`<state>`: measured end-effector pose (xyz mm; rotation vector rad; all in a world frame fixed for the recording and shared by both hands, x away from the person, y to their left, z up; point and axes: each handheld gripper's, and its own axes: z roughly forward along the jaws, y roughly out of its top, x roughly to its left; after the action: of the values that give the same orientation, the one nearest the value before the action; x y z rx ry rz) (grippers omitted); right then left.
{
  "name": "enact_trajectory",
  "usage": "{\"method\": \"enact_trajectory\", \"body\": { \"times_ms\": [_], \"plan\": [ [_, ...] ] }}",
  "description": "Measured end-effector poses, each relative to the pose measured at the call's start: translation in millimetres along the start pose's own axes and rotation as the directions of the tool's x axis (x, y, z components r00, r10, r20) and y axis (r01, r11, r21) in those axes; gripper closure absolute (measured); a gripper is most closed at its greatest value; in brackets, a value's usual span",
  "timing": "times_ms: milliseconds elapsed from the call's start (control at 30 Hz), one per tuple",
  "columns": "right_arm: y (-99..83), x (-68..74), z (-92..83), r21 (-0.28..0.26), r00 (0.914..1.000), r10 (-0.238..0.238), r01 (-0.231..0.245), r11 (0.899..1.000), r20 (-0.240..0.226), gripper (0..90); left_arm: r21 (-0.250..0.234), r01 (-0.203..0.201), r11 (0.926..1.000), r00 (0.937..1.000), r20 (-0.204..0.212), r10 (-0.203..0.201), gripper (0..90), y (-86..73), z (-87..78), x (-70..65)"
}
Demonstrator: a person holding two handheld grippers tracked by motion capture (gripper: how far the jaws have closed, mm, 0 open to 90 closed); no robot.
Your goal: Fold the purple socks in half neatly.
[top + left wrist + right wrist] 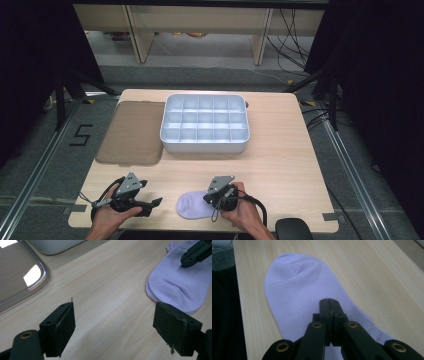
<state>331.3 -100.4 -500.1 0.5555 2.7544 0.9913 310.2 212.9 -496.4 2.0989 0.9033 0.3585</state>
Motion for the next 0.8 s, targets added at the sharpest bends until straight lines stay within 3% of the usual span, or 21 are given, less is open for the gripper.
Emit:
{"method": "enact_trajectory", "body": {
  "times_ms": [67,100,133,233,333,433,600,633,667,767,800],
  "plan": [
    [1.7,0.3,3.2,0.013,1.0,-0.001,0.001,1.0,-0.005,90.0,-0.008,0.023,0.9997,0.9997,-0.003,-0.023,17.4,-0.5,0.9,-1.2],
    [1.7,0.3,3.2,0.013,1.0,-0.001,0.001,1.0,-0.005,90.0,-0.008,0.023,0.9997,0.9997,-0.003,-0.023,17.4,-0.5,0.9,-1.2],
    [3.8,0.0,6.0,0.016,1.0,0.0,0.0,1.0,0.0,90.0,0.001,-0.003,1.0,1.0,-0.003,0.003,17.3,0.4,0.0,-0.2],
    [7.5,-1.5,9.4,0.02,0.9996,0.025,-0.026,0.999,0.009,90.0,0.0,0.004,1.0,1.0,-0.002,-0.004,17.3,1.2,2.6,-2.5],
    [13.7,-2.7,15.0,0.018,0.9999,0.006,-0.006,1.0,0.012,90.0,0.015,-0.029,0.9995,0.9995,0.014,0.029,17.4,3.3,7.3,-5.1],
    [18.8,-3.2,19.6,0.018,0.9999,0.001,-0.001,1.0,0.013,90.0,0.006,-0.016,0.9999,0.9997,0.021,0.016,17.5,4.1,10.2,-6.6],
    [25.6,-3.7,26.0,0.013,0.9997,-0.021,0.021,1.0,-0.009,90.0,0.03,-0.028,0.9992,0.999,0.034,0.027,21.0,5.7,12.9,-4.3],
    [26.8,-2.8,26.9,0.012,0.9999,-0.011,0.011,1.0,-0.009,90.0,0.016,-0.009,0.9998,0.9993,0.037,0.008,21.6,5.7,15.2,-5.5],
    [28.0,-3.0,27.8,0.014,0.9998,-0.016,0.016,1.0,-0.01,90.0,0.03,-0.024,0.9993,0.9991,0.037,0.023,21.9,6.2,15.5,-4.5],
    [30.5,-3.2,29.6,0.018,0.9997,-0.018,0.018,1.0,-0.014,90.0,0.026,-0.013,0.9996,0.9992,0.038,0.012,23.3,6.4,18.4,-4.8],
    [32.7,-3.1,32.2,0.013,0.9997,-0.02,0.02,1.0,-0.013,90.0,0.04,0.014,0.9991,0.9987,0.049,-0.016,23.5,6.7,21.1,-3.7]
  ]
}}
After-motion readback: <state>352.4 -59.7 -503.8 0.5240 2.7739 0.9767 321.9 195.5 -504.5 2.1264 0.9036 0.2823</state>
